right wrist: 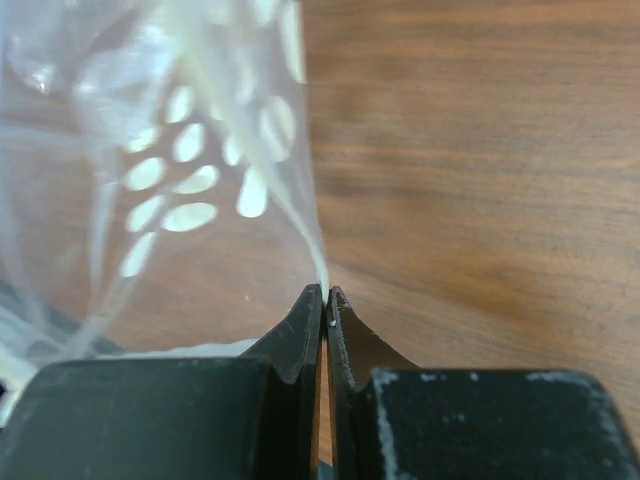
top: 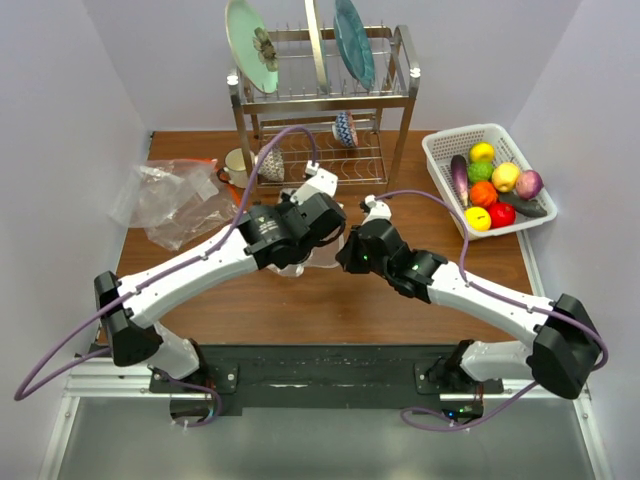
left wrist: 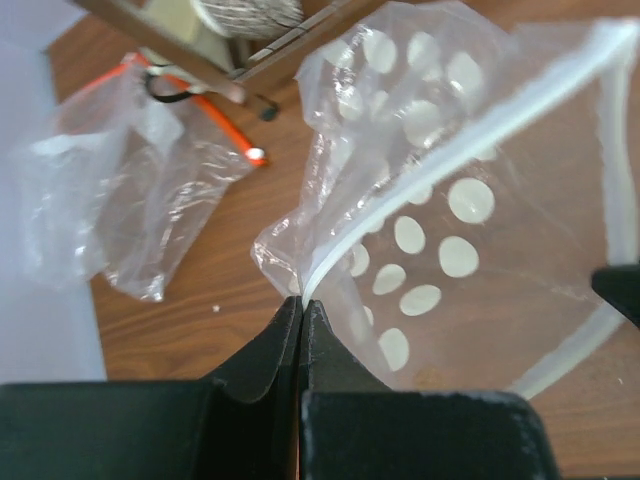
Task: Place the food in the zip-top bag and seal the zipper
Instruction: Open the zipper of the food storage bag at the center of the board.
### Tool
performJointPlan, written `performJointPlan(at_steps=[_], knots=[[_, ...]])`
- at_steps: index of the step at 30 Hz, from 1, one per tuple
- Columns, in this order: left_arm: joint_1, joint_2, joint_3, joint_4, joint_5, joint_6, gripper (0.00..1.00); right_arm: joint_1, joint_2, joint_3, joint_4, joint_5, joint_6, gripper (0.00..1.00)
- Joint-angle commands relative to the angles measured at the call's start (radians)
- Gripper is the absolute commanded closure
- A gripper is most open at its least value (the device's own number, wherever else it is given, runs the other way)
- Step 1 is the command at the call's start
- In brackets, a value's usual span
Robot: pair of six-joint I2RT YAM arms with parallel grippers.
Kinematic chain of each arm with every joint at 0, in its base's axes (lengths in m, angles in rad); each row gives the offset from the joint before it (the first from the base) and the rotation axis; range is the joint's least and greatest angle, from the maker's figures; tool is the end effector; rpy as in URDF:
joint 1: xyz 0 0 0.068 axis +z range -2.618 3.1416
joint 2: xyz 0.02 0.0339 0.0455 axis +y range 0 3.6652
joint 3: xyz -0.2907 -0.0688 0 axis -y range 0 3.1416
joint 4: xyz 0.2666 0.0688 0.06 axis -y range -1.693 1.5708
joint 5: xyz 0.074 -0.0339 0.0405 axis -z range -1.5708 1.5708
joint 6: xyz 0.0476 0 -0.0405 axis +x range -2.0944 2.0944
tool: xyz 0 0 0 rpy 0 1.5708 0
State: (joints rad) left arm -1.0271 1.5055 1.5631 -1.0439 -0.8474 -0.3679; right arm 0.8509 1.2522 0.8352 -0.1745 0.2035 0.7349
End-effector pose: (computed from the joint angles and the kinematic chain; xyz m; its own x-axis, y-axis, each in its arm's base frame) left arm 0.1971 -0.2571 0.3908 -0.5294 0.4155 -0.7397 0.1738 0.9065 0.3848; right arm 0.2031 0.2171 0.2692 -0.6923 0.2065 -0.6914 -0.2177 0.8537 0.4730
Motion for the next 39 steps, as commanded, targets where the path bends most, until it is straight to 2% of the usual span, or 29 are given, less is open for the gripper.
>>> performJointPlan(at_steps=[1, 7, 8, 9, 11, 19, 22, 26, 32, 39], knots=[[0.030, 0.004, -0.029, 0.212, 0.184, 0.110, 1.00, -0.004, -0.019, -0.004, 0.049, -0.026, -0.028, 0.91], [0.116, 0.070, 0.005, 0.272, 0.281, 0.191, 1.00, -0.018, -0.013, 0.010, 0.014, 0.045, -0.091, 0.73], [0.143, 0.077, -0.003, 0.286, 0.303, 0.198, 1.00, -0.019, -0.019, 0.010, 0.009, 0.053, -0.095, 0.62], [0.157, 0.081, -0.009, 0.315, 0.323, 0.204, 1.00, -0.024, -0.042, 0.010, 0.003, 0.065, -0.110, 0.61], [0.189, 0.094, -0.029, 0.347, 0.375, 0.208, 1.00, -0.026, -0.074, 0.008, -0.003, 0.097, -0.130, 0.50], [0.206, 0.179, 0.014, 0.378, 0.426, 0.234, 1.00, -0.061, -0.214, 0.045, -0.118, 0.226, -0.175, 0.49], [0.209, 0.170, -0.021, 0.419, 0.442, 0.233, 1.00, -0.159, -0.217, 0.080, -0.164, 0.222, -0.204, 0.50], [0.214, 0.136, -0.070, 0.466, 0.449, 0.239, 1.00, -0.382, -0.177, 0.122, -0.180, 0.128, -0.241, 0.50], [0.216, 0.084, -0.169, 0.557, 0.487, 0.244, 1.00, -0.637, -0.111, 0.177, -0.171, 0.060, -0.250, 0.50], [0.216, 0.058, -0.232, 0.599, 0.516, 0.242, 1.00, -0.773, 0.051, 0.266, -0.155, 0.149, -0.296, 0.48]])
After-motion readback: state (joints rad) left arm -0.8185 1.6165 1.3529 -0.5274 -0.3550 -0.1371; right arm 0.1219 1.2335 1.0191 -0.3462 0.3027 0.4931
